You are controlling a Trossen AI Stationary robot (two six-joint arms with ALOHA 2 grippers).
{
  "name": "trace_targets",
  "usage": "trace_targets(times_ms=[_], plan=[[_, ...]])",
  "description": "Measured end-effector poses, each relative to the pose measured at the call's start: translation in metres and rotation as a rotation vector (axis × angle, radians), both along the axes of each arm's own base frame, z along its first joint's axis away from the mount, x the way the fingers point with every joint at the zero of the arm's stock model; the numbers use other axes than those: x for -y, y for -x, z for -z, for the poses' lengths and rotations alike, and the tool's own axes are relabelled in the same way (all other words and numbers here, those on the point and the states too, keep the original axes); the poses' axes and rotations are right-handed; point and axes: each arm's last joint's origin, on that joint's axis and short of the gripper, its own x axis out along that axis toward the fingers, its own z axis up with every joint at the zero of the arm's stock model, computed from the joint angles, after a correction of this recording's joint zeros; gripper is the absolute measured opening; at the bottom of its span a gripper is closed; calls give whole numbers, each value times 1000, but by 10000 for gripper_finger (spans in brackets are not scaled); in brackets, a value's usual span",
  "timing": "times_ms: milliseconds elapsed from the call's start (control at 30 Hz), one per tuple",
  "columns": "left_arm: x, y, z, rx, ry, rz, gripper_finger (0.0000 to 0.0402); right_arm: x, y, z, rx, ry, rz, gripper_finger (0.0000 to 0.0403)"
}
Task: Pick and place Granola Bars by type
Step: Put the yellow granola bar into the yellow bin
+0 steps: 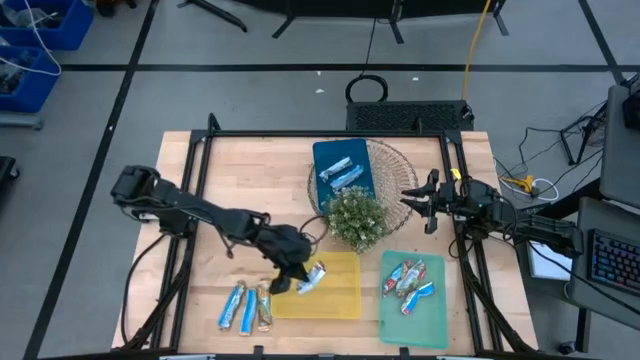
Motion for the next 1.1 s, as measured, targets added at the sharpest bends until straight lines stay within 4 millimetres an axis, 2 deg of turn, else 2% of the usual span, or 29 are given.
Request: trace_targets(times_ms=[233,400,533,1100], plan=[[2,-8,8,-218,-20,-60,0,0,0,0,0,0,0,93],[2,-7,15,-299,-11,-87,0,0,0,0,0,0,0,93],[2,-7,16,-303,-9,-88,9,0,0,0,0,0,0,93],[2,-8,15,-247,-59,-18,111,0,0,0,0,0,0,93]])
